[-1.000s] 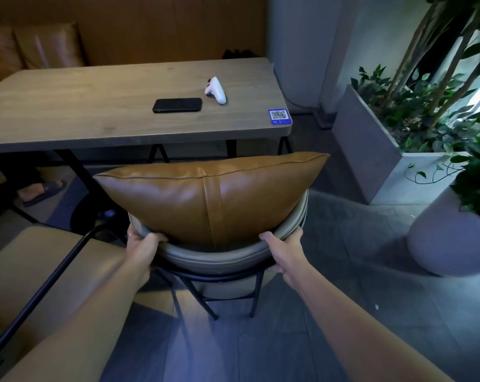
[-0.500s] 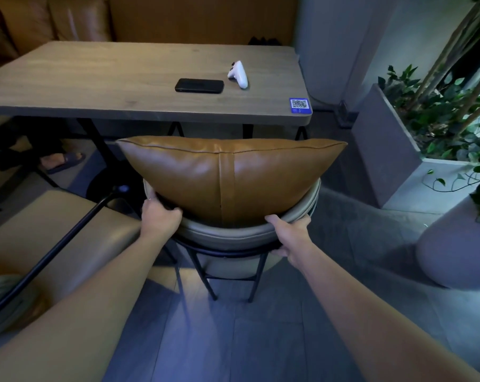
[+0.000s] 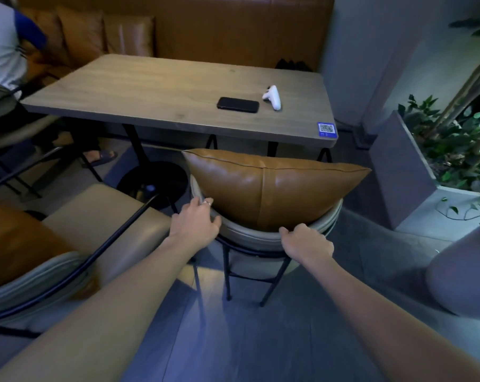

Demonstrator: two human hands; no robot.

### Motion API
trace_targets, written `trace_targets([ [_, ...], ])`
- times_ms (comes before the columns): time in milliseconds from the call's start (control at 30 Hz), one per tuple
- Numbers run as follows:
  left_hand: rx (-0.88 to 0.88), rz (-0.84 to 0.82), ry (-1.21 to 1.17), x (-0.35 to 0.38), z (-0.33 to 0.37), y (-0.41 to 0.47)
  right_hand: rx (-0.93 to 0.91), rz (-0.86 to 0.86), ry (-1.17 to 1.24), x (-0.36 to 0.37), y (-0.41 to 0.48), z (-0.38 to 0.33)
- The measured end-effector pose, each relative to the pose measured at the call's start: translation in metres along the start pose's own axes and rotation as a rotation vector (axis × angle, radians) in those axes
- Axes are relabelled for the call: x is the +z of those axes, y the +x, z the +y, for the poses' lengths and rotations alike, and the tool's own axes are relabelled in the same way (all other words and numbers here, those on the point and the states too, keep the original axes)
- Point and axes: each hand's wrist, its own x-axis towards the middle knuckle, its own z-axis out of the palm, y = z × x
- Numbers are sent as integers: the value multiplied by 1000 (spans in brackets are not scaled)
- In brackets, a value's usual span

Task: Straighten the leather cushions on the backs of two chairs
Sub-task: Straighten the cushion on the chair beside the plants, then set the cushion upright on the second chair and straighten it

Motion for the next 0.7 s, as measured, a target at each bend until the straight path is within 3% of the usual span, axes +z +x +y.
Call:
trace_targets([
  [167, 88, 127, 166, -56, -39, -34, -271, 181, -47, 1, -50, -68],
  [367, 102, 265, 261, -135, -149, -88, -477, 369, -47, 39, -124, -150],
  [700, -1, 345, 265, -255, -349, -153, -469, 201, 202, 113, -249, -308],
])
